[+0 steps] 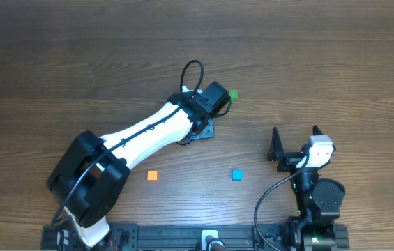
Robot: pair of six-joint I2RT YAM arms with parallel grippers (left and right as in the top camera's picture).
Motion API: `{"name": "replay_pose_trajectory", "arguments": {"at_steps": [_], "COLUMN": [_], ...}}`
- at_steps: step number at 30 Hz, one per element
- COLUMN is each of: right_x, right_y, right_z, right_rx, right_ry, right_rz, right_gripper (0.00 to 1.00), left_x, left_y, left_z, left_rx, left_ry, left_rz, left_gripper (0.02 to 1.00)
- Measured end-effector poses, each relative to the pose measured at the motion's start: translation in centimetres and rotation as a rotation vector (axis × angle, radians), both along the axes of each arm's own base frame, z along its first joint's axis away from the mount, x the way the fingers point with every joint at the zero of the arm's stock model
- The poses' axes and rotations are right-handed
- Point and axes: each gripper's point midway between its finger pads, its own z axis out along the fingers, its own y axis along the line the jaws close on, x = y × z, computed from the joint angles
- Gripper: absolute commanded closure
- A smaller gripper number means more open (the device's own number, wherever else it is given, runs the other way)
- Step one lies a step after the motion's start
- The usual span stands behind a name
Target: Stack Cubes
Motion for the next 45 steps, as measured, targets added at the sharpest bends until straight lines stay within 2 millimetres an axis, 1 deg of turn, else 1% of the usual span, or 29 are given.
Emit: {"name": "replay_pose_trajectory", "arguments": {"at_steps": [2,5,10,16,19,20,21,24,25,27,29,31,32,34,35,36,38,40,41,42,43,45], "right_x": [0.0,0.0,0.0,0.0,0.0,0.0,0.0,0.0,0.0,0.0,0.0,0.0,0.0,0.0,0.0,0.0,0.0,0.0,0.0,0.0,0.0,0.0], "right_y": [0.0,0.0,0.0,0.0,0.0,0.0,0.0,0.0,0.0,0.0,0.0,0.0,0.0,0.0,0.0,0.0,0.0,0.0,0.0,0.0,0.0,0.0], "right_z": [0.0,0.0,0.0,0.0,0.0,0.0,0.0,0.0,0.0,0.0,0.0,0.0,0.0,0.0,0.0,0.0,0.0,0.0,0.0,0.0,0.0,0.0], "right_rx": [0.000,0.000,0.000,0.000,0.000,0.001,0.000,0.000,0.001,0.000,0.000,0.000,0.001,0.000,0.001,0.000,0.000,0.000,0.001,0.000,0.000,0.000], "right_ry": [0.000,0.000,0.000,0.000,0.000,0.000,0.000,0.000,0.000,0.000,0.000,0.000,0.000,0.000,0.000,0.000,0.000,0.000,0.000,0.000,0.000,0.000], "right_rz": [0.000,0.000,0.000,0.000,0.000,0.000,0.000,0.000,0.000,0.000,0.000,0.000,0.000,0.000,0.000,0.000,0.000,0.000,0.000,0.000,0.000,0.000], "right_gripper": [0.009,0.009,0.009,0.007,0.007,0.009,0.007,0.007,0.009,0.007,0.009,0.009,0.009,0.009,0.007,0.009,0.014,0.009,0.009,0.007,0.007,0.007], "left_x": [0.0,0.0,0.0,0.0,0.0,0.0,0.0,0.0,0.0,0.1,0.2,0.3,0.5,1.0,1.2,1.1,0.3,-0.7,-1.1,-1.7,-2.4,-4.1], "left_y": [0.0,0.0,0.0,0.0,0.0,0.0,0.0,0.0,0.0,-0.1,-0.1,0.0,0.0,0.2,0.6,1.0,2.5,3.9,4.5,5.1,5.8,7.4], "left_z": [0.0,0.0,0.0,0.0,0.0,0.0,0.0,0.0,0.0,0.0,0.3,1.4,2.4,4.8,6.6,7.9,11.2,13.9,14.9,15.8,16.1,15.4], "left_rx": [0.000,0.000,0.000,-0.001,-0.001,0.000,0.000,-0.001,-0.002,-0.005,-0.010,-0.026,-0.042,-0.080,-0.101,-0.112,-0.125,-0.144,-0.156,-0.175,-0.182,-0.179], "left_ry": [0.000,0.000,0.000,0.000,0.000,0.001,0.001,-0.001,-0.002,-0.003,-0.010,-0.033,-0.054,-0.105,-0.141,-0.164,-0.212,-0.257,-0.279,-0.306,-0.315,-0.318], "left_rz": [0.000,0.000,0.000,0.003,0.003,0.002,0.002,0.000,0.001,0.004,0.003,0.005,0.007,0.013,0.015,0.018,0.026,0.032,0.035,0.037,0.038,0.044], "left_gripper": [0.958,0.899,0.728,0.665,0.608,0.570,0.514,0.233,0.176,0.088,0.051,0.034,0.029,0.027,0.027,0.029,0.038,0.038,0.040,0.034,0.020,0.020]}}
